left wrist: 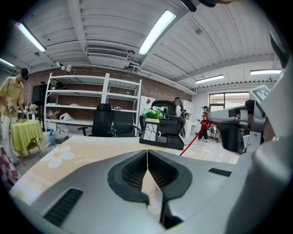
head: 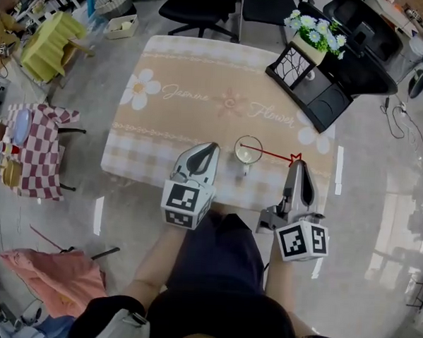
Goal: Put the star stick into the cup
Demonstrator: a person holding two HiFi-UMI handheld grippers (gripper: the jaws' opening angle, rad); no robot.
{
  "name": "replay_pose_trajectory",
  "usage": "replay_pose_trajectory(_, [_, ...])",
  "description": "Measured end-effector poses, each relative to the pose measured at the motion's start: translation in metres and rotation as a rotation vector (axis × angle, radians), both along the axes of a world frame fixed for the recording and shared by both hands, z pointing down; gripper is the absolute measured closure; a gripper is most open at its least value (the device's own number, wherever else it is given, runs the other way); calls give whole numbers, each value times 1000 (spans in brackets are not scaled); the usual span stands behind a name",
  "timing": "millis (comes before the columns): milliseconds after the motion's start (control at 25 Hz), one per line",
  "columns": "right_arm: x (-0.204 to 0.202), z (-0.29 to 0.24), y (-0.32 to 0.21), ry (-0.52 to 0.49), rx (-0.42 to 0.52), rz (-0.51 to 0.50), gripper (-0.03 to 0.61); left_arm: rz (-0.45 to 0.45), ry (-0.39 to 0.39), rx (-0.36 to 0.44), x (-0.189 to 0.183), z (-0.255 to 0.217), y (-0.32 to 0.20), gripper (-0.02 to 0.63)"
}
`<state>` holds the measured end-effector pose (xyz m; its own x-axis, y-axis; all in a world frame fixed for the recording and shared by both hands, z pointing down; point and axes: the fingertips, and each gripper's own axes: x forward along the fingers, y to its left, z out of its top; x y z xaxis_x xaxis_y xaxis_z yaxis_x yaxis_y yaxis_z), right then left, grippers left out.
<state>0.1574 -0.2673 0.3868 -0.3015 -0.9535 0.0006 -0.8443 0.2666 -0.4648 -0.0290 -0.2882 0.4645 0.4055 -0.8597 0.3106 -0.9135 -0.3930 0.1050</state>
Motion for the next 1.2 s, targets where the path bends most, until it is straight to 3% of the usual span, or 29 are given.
replay_pose_trajectory(1080, [3,21,-1,-20,-39,-11,557,21,-5,-39,8,17,2,601])
replay_pose_trajectory(1200, [1,24,-1,-19,-52,-22,505,23,4,-37,9,16,3,601])
